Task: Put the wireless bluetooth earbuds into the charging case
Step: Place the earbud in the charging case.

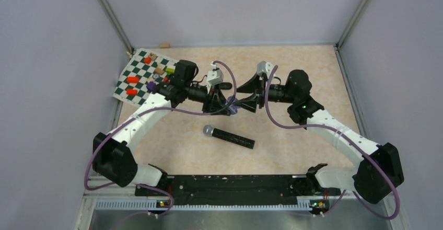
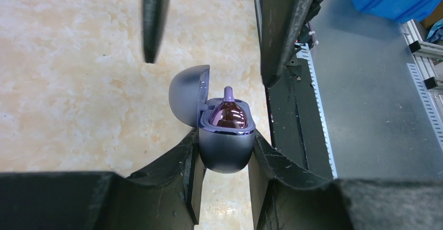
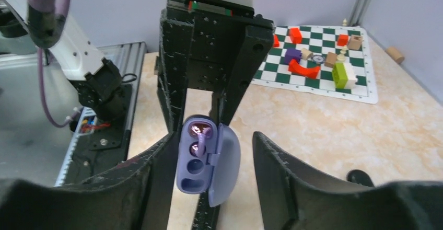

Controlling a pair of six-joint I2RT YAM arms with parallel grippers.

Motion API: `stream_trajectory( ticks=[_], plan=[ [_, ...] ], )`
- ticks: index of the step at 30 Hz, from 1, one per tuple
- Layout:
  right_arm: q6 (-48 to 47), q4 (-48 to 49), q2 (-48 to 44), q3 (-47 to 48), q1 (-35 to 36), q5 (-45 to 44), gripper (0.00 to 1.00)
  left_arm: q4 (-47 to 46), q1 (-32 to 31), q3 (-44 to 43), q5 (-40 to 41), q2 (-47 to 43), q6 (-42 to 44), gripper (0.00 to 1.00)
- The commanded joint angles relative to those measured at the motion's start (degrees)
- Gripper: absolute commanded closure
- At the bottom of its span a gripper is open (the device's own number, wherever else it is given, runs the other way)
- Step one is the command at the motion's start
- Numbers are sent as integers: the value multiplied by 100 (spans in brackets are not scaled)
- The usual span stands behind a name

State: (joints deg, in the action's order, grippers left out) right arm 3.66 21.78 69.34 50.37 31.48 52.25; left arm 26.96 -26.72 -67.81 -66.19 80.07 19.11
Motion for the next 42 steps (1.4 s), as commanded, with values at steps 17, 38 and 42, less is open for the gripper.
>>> stream_trajectory(
  ticks=[17,38,42],
  plan=[
    [7,253,99,-69,11,-1076,1,-165,-32,-43,-196,-207,-68,100],
    [179,295,230,-20,179,-1526,1,-165,-52,-39,-164,-154,-51,100],
    [141,253,318,13,280,-1585,1,-162,-57,-44,-152,-141,-52,100]
  ],
)
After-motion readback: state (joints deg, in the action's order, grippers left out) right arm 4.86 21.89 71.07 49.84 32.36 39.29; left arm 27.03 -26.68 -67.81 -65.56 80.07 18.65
